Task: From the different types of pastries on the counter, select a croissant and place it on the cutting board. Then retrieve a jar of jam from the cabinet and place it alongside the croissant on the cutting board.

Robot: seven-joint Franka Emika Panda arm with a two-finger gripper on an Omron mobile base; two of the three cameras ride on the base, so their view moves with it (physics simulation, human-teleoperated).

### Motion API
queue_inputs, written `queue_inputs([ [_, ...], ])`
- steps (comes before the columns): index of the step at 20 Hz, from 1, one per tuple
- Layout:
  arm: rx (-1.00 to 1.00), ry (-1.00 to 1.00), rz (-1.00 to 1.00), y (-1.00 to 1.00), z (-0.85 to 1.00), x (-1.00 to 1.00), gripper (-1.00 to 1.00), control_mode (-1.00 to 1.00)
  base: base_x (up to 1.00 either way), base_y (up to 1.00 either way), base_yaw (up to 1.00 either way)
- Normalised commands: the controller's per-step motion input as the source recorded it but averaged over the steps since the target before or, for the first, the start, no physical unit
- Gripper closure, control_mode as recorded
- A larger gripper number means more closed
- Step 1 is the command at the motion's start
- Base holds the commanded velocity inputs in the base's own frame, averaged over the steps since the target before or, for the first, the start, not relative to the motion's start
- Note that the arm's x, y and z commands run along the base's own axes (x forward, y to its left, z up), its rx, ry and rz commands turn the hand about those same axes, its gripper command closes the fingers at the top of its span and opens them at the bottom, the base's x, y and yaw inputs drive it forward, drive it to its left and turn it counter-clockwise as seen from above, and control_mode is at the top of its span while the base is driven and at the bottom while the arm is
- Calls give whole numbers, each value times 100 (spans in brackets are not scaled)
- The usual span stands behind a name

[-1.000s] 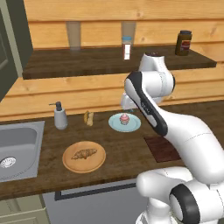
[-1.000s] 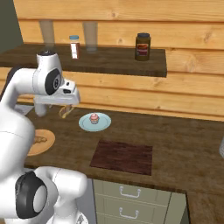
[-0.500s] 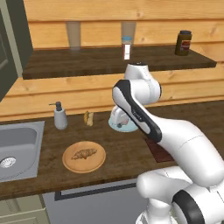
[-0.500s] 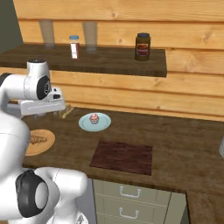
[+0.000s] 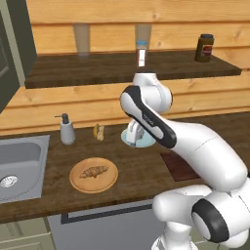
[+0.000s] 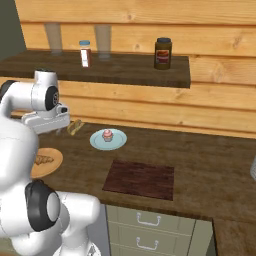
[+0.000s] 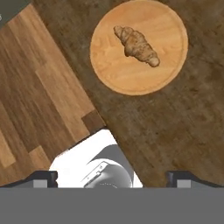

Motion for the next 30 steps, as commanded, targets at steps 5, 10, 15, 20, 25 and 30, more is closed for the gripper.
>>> queue_inputs([
  [5,0,3,4,3,-1,0,-100,-100,0,0,0],
  [10,1,0,9,54,-53,-20,-100,-100,0,0,0],
  [15,6,0,11,66,-59,-7,-100,-100,0,0,0],
  [20,7,0,14,48,-47,0,-100,-100,0,0,0],
  [25,1,0,15,32,-20,6,-100,-100,0,0,0],
  [30,0,0,5,0,-1,8,-100,-100,0,0,0],
])
